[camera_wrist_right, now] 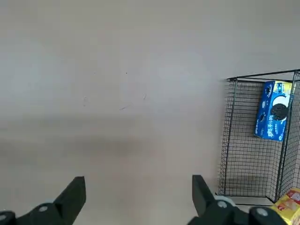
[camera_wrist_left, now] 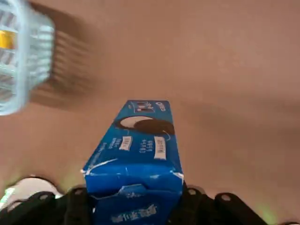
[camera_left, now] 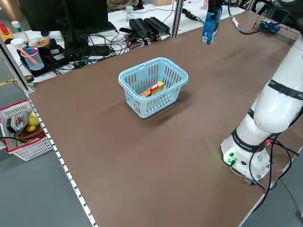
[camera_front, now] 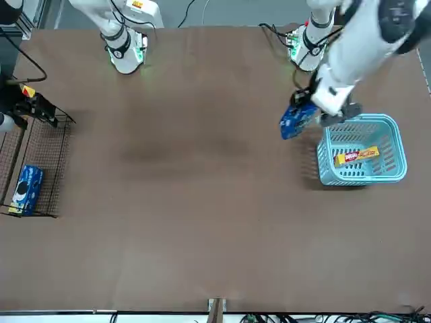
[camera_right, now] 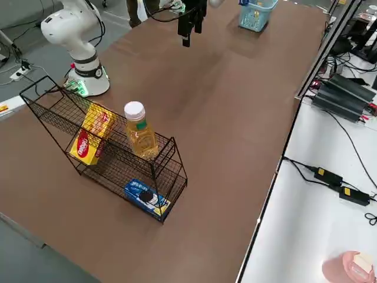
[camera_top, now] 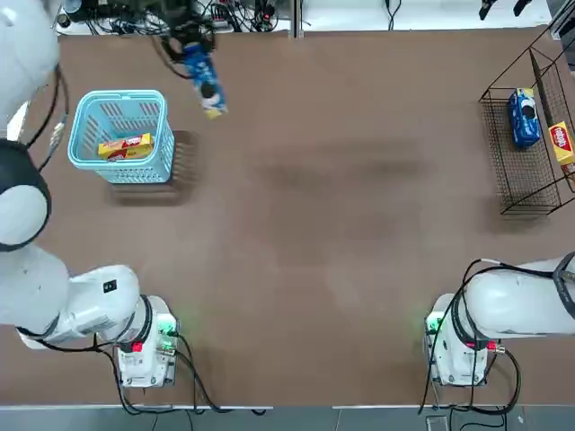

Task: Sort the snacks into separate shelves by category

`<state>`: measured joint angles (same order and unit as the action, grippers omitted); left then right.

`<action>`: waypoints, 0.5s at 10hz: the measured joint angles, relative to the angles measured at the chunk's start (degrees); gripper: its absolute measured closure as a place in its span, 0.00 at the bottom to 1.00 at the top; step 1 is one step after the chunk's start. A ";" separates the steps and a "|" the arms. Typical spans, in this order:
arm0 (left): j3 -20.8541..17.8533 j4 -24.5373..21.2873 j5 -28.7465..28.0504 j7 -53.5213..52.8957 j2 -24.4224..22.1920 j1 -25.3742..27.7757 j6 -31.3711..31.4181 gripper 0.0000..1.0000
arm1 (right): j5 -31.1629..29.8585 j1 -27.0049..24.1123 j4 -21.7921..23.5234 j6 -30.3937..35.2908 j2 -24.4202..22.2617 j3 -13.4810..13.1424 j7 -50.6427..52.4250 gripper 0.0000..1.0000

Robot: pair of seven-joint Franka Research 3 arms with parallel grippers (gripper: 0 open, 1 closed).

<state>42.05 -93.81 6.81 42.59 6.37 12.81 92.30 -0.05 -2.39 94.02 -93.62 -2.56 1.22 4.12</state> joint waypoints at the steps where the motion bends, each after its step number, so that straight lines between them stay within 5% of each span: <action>1: 0.52 2.20 -3.34 3.44 4.60 -5.14 1.26 0.42 | 0.00 -0.01 -0.01 -0.08 0.01 -0.02 0.00 0.00; 5: -1.01 13.70 -15.46 14.48 23.07 -25.46 7.87 0.42 | 0.00 -0.22 0.12 -0.30 0.24 -0.36 0.00 0.00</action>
<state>41.04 -80.11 -8.65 57.08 29.44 -12.65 100.17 -0.05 -2.61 94.14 -93.92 -2.31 0.85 4.13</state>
